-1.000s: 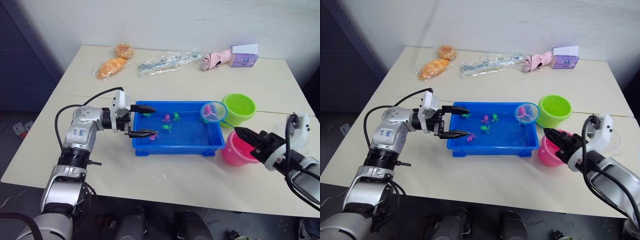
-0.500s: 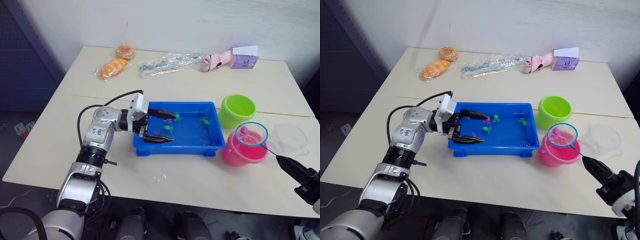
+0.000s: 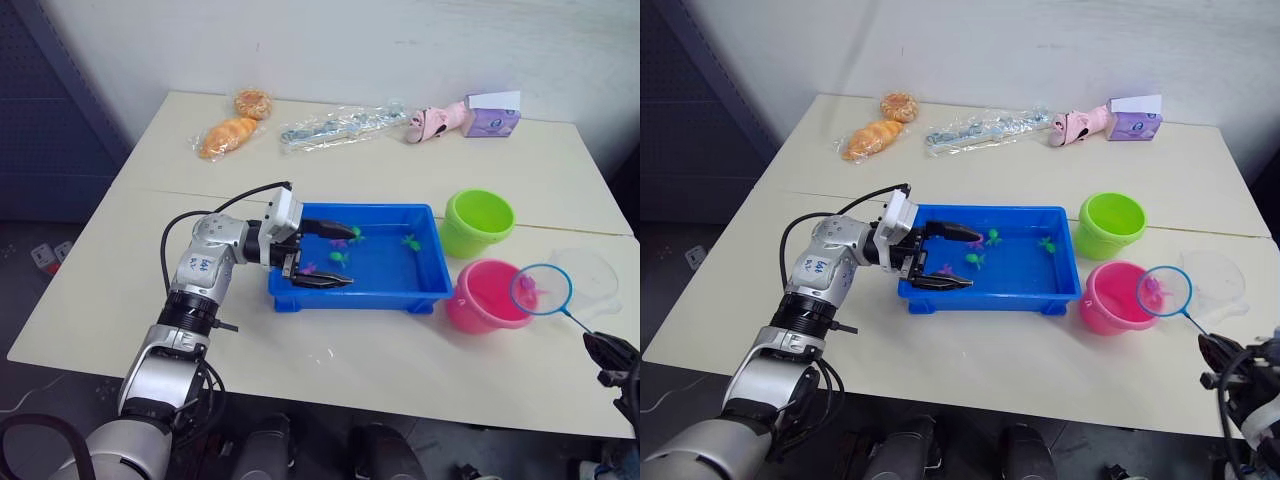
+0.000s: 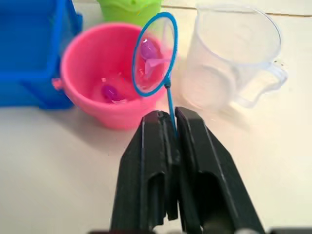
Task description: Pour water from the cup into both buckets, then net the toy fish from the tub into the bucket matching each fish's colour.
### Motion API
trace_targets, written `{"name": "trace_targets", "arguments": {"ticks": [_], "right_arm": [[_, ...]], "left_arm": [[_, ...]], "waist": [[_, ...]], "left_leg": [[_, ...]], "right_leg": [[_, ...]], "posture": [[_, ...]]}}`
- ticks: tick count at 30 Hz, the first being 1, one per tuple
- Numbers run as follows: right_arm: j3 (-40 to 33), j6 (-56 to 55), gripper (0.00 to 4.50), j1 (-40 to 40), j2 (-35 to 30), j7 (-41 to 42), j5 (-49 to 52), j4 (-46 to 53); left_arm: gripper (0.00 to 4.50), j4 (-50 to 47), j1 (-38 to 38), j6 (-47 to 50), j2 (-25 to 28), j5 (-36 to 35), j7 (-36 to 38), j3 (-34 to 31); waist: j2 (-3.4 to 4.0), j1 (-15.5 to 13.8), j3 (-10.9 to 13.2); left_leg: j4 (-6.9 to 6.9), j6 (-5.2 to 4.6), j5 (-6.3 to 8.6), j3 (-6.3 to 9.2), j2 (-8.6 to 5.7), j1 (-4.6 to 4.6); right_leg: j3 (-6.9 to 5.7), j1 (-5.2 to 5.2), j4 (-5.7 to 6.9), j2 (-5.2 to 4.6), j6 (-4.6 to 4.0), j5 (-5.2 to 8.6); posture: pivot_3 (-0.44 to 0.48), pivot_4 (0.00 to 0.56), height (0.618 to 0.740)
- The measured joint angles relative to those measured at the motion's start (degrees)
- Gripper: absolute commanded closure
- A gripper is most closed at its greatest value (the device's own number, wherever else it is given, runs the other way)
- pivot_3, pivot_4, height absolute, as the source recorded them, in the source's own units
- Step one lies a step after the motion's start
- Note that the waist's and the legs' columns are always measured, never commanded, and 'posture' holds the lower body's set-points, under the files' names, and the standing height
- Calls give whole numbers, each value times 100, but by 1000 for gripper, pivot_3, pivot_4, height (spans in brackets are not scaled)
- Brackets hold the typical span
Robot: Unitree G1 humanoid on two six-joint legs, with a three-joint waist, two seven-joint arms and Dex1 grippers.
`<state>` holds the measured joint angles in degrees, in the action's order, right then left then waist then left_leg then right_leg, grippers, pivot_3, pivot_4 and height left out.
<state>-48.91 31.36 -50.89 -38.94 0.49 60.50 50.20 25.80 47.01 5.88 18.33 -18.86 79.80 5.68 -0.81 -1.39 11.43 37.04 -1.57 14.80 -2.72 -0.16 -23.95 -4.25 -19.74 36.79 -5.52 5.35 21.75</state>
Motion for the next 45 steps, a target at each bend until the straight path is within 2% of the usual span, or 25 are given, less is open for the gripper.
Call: {"name": "trace_targets", "arguments": {"ticks": [7,13,20,24,32,36,39,42,45], "right_arm": [[710,-565,4500,399,414,434,-2019,-31],[1274,-1133,4500,424,288,900,-3989,-127],[1485,-2052,4500,453,167,1366,-5906,-310],[1485,-2399,4500,520,438,1451,-6483,-431],[1433,-3513,4500,524,198,1792,-7889,-853],[1448,-3871,4500,738,415,1772,-8088,-993],[1394,-3821,4500,992,675,1862,-7742,-957],[1329,-2991,4500,1364,889,2217,-6224,-533],[1241,-1738,4500,1903,590,2486,-4314,38]], "left_arm": [[39,-3,-1,24,-19,0,-4,2],[39,-3,-1,22,-35,0,-23,-1],[39,-32,-11,22,-36,0,-64,-3],[39,-42,-72,21,-26,0,-88,-6],[39,-92,-105,-58,14,2,-87,-5],[39,-95,-239,-188,85,12,-26,-1],[39,-95,-270,-233,118,1,-7,-23],[39,-95,-286,-210,216,-179,10,-226],[39,-21,-289,-133,444,-385,-44,-562]], "waist": [[7,5,-4],[8,5,-5],[8,3,-5],[8,7,-5],[8,15,-5],[10,21,-6],[10,15,-6],[10,53,-6],[10,134,-6]], "left_leg": [[3,4,-3,-2,-3,6],[2,7,-4,-7,-6,14],[-3,11,-6,-20,-6,38],[-6,15,-6,-23,-6,45],[-10,17,-5,-46,-4,65],[-9,18,-5,-48,-3,67],[-6,19,-6,-48,-2,67],[-5,19,-6,-47,3,69],[0,18,-6,-46,7,75]], "right_leg": [[3,1,9,-1,0,0],[7,4,14,0,0,0],[19,16,18,1,0,0],[24,18,22,1,0,1],[49,21,30,3,0,1],[52,21,33,3,0,1],[53,22,35,3,0,1],[54,23,39,4,-1,1],[54,27,50,4,-1,1]], "posture": [[0,150,740],[0,150,740],[0,150,740],[0,150,740],[0,150,740],[0,150,740],[0,150,740],[0,150,740],[0,150,740]]}}
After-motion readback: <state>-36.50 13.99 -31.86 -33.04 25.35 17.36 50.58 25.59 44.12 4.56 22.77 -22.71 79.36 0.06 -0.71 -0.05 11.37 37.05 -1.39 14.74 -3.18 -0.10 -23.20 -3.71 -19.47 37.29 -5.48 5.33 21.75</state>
